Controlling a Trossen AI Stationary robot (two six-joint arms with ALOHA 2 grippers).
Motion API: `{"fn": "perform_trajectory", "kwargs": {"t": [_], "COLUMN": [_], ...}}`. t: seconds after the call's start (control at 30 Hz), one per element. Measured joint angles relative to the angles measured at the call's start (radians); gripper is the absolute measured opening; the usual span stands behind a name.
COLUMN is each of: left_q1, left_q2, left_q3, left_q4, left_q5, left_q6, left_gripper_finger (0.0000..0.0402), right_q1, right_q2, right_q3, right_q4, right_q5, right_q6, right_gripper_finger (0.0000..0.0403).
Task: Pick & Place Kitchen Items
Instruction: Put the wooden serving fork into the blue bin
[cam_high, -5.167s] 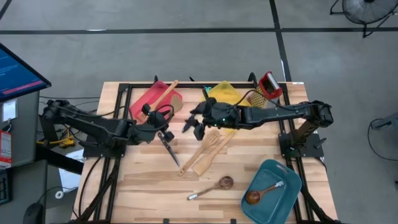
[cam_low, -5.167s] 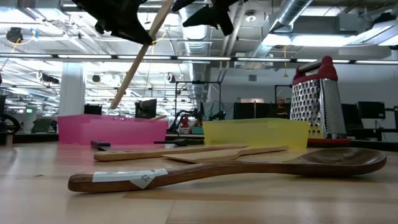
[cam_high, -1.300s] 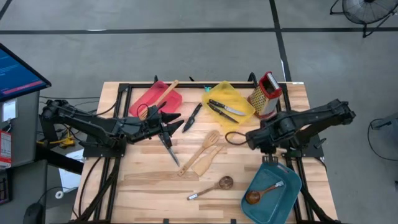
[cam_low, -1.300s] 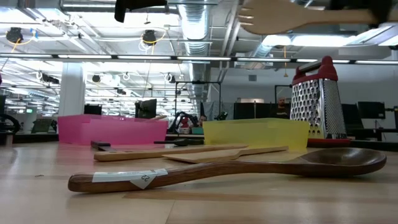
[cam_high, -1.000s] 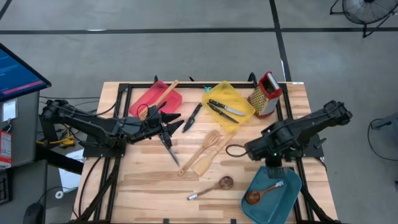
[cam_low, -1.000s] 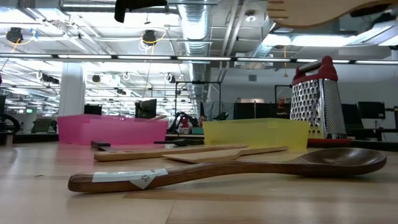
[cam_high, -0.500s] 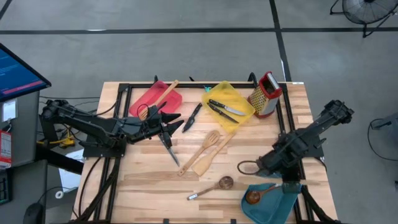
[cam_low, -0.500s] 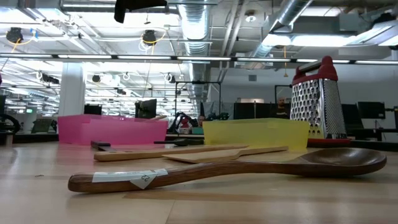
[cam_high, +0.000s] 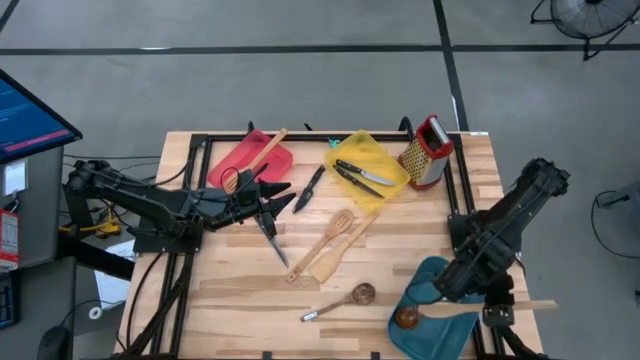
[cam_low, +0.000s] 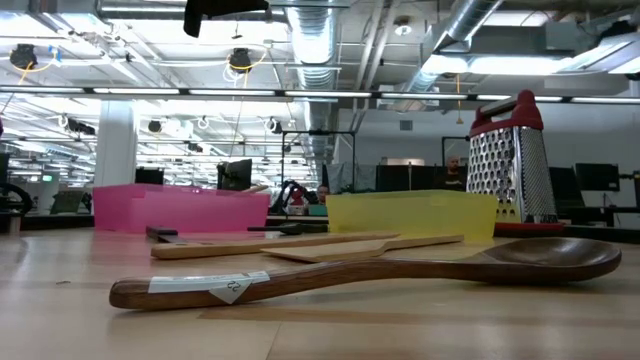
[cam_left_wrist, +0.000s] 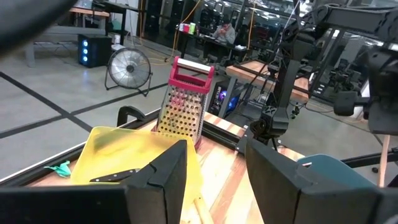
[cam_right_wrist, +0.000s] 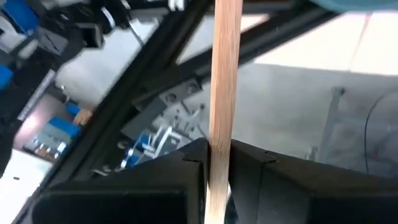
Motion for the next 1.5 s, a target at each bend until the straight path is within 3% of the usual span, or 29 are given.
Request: {"fn": "perform_trajectory", "kwargs": {"t": [0.37,0.73,0.9,1.13,1.5], "left_q1": [0.002,0.002,0.002,0.002,0.003], "left_q2": [0.0,0.0,0.0,0.0,0.0], "left_q3": [0.0,0.0,0.0,0.0,0.0], "left_q4": [0.0,0.0,-0.001,-0.001,-0.005], "left_q5": [0.0,0.0,0.0,0.0,0.0], "left_q6": [0.0,0.0,0.024,0.026,0.027], "left_gripper_finger": [0.0144,0.0144,0.0144,0.0144,0.0144], "right_q1": [-0.016,-0.126,-0.16,-0.168,-0.176], "right_q2": [0.0,0.032,0.103,0.203,0.253], "right_q3": [-0.099,-0.099,-0.099,-0.099,-0.099], "right_q4": [0.0,0.0,0.0,0.0,0.0], "right_q5": [-0.182,-0.182,-0.19,-0.289,-0.312], "right_q6": [0.001,0.049,-0.046,-0.175,-0.18], "right_gripper_finger": [0.0038,0.0038,0.0038,0.0038,0.0038]}}
